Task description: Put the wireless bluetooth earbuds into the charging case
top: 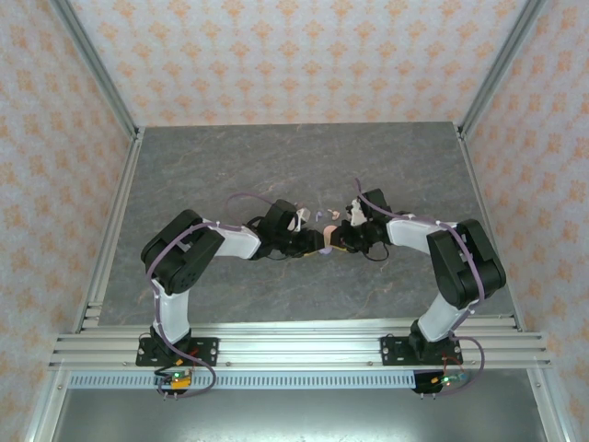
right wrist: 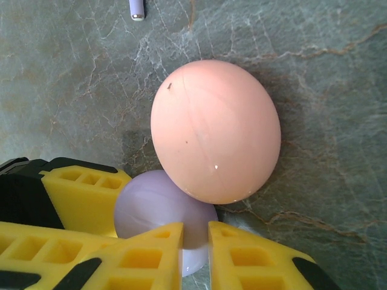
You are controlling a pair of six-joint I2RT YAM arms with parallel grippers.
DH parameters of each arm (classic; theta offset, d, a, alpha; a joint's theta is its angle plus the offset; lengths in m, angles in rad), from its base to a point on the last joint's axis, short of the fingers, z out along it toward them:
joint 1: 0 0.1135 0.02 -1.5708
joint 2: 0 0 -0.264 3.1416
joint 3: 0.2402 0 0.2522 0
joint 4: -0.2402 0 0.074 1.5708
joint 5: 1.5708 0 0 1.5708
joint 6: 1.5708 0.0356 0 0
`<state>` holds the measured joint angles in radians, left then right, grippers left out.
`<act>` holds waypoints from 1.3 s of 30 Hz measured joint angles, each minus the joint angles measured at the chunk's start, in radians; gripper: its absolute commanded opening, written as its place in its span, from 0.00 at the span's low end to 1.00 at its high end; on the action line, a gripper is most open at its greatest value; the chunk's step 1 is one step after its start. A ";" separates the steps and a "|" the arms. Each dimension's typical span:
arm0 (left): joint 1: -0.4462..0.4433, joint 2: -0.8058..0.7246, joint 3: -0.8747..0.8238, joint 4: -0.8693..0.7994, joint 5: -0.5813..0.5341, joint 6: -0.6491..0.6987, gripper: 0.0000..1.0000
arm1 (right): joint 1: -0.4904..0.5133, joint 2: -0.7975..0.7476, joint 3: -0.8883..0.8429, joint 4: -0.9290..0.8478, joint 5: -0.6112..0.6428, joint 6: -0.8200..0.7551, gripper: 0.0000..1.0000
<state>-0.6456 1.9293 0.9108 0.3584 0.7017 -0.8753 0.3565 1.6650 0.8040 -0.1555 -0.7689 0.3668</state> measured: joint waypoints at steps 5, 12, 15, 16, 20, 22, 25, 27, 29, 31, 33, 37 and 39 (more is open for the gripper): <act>0.000 0.010 0.000 0.027 -0.002 -0.019 0.34 | 0.000 -0.005 -0.006 0.003 -0.003 0.006 0.18; -0.002 0.035 0.002 0.078 0.005 -0.039 0.22 | -0.001 -0.010 -0.015 0.015 -0.011 0.016 0.18; -0.006 0.034 0.002 0.081 -0.003 -0.033 0.19 | -0.004 -0.027 -0.020 0.014 -0.010 0.022 0.23; -0.007 0.031 0.002 0.077 -0.007 -0.026 0.18 | -0.002 -0.038 -0.023 0.013 -0.010 0.024 0.25; -0.007 -0.005 -0.005 0.019 -0.024 0.015 0.17 | -0.002 -0.128 -0.028 -0.008 -0.008 0.026 0.32; 0.003 -0.047 -0.024 -0.023 -0.027 0.040 0.17 | -0.005 -0.189 -0.028 -0.018 -0.006 0.024 0.35; 0.046 -0.130 -0.053 -0.066 -0.025 0.076 0.17 | -0.026 -0.277 -0.023 -0.034 -0.013 0.010 0.40; 0.088 -0.191 -0.065 -0.084 -0.018 0.105 0.17 | -0.043 -0.314 -0.013 -0.043 -0.026 -0.006 0.42; 0.135 -0.258 -0.070 -0.091 0.003 0.138 0.17 | -0.058 -0.332 0.010 -0.059 -0.052 -0.032 0.44; 0.173 -0.316 -0.070 -0.092 0.033 0.167 0.16 | -0.063 -0.333 0.039 -0.068 -0.089 -0.057 0.45; 0.200 -0.369 -0.070 -0.092 0.071 0.198 0.15 | -0.063 -0.333 0.067 -0.070 -0.139 -0.081 0.48; 0.216 -0.457 -0.064 -0.107 0.145 0.276 0.13 | -0.063 -0.333 0.127 -0.064 -0.247 -0.121 0.54; 0.216 -0.493 -0.055 -0.119 0.177 0.311 0.13 | -0.063 -0.333 0.153 -0.062 -0.290 -0.135 0.55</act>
<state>-0.4294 1.4364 0.8555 0.2398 0.8791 -0.5644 0.2935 1.3319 0.9565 -0.2176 -1.0588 0.2314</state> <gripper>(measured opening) 0.201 0.543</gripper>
